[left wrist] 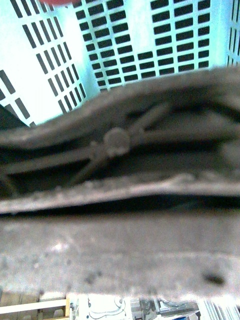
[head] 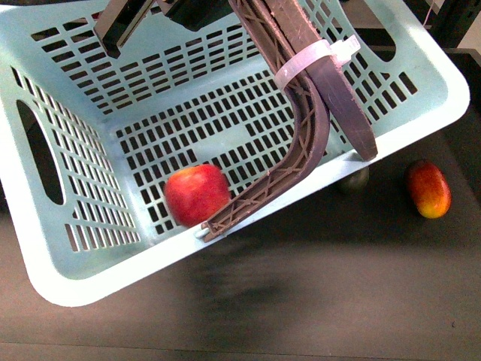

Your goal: Pick apple with right arm and hold basket with left

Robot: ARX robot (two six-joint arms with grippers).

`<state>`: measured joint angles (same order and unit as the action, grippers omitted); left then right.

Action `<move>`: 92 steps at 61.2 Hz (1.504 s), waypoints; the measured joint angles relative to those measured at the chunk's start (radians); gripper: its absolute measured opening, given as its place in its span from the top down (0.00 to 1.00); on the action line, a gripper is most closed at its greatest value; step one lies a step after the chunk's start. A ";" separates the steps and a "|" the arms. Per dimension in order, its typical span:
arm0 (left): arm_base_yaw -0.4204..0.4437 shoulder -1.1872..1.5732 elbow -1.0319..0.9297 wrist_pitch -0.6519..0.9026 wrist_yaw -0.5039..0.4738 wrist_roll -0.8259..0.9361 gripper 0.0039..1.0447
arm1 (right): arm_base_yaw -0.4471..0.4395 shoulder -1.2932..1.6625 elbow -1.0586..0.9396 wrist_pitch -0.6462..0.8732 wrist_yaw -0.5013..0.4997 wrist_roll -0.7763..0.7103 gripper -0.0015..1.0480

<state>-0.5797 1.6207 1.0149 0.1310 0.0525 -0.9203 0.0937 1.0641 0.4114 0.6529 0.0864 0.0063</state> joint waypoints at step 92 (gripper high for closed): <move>0.001 0.000 0.000 0.000 0.002 0.000 0.87 | -0.092 -0.700 -0.394 -0.290 -0.085 -0.003 0.98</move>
<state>-0.5789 1.6211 1.0149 0.1310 0.0544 -0.9207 0.0017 0.3645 0.0177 0.3634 0.0010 0.0029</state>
